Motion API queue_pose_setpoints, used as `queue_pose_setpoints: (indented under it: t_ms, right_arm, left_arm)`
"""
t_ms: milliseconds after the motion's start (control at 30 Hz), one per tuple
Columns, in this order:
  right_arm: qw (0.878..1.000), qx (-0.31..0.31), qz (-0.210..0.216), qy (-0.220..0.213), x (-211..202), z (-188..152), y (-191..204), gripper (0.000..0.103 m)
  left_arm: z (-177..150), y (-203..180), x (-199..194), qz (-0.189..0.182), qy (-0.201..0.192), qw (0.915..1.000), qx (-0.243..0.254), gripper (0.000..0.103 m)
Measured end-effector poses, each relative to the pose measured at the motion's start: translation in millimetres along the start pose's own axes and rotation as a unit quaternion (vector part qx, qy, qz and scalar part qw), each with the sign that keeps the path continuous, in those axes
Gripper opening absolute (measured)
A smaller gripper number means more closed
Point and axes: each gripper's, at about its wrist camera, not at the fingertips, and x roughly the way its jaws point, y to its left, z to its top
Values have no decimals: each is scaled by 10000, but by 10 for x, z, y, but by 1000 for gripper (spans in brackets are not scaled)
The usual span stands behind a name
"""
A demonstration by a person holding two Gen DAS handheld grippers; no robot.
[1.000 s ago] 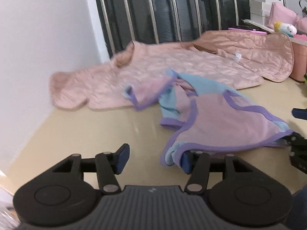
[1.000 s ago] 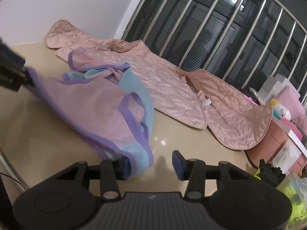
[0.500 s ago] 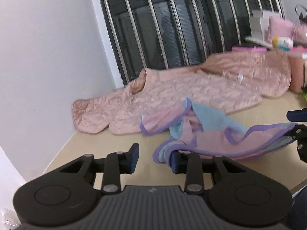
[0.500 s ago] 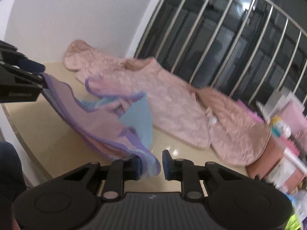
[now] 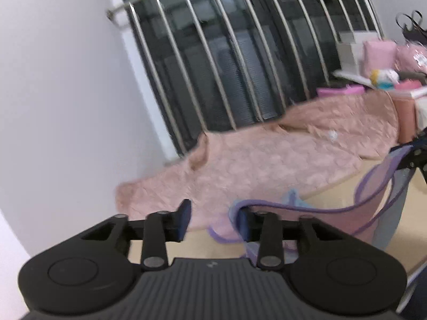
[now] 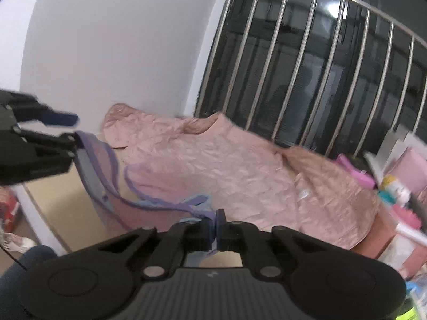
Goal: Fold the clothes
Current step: 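Lift the garment with both grippers and stretch it open between them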
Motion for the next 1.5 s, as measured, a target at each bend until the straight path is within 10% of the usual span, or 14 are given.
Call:
queue_pose_setpoints:
  t_ms: [433, 700, 900, 1033, 1233, 1500]
  right_arm:
    - [9949, -637, -250, 740, 149, -439, 307, 21]
    - [9947, -360, -412, 869, 197, -521, 267, 12]
    - [9973, -28, -57, 725, 217, -519, 24, 4]
    - [9872, 286, 754, 1373, 373, -195, -380, 3]
    - [9642, -205, 1591, 2110, 527, 558, -894, 4]
    - [9625, -1520, 1141, 1934, 416, 1888, -1109, 4]
  left_arm:
    - [-142, 103, 101, -404, 262, 9984, -281, 4]
    - [-284, -21, 125, -406, 391, 9984, 39, 8]
    - [-291, 29, 248, -1091, 700, 9914, -173, 5]
    - [-40, 144, 418, -1903, 985, 9764, 282, 4]
    - [635, 475, 795, -2973, 2008, 9297, 834, 5]
    - [1762, 620, 878, -2339, 1446, 9470, 1658, 5]
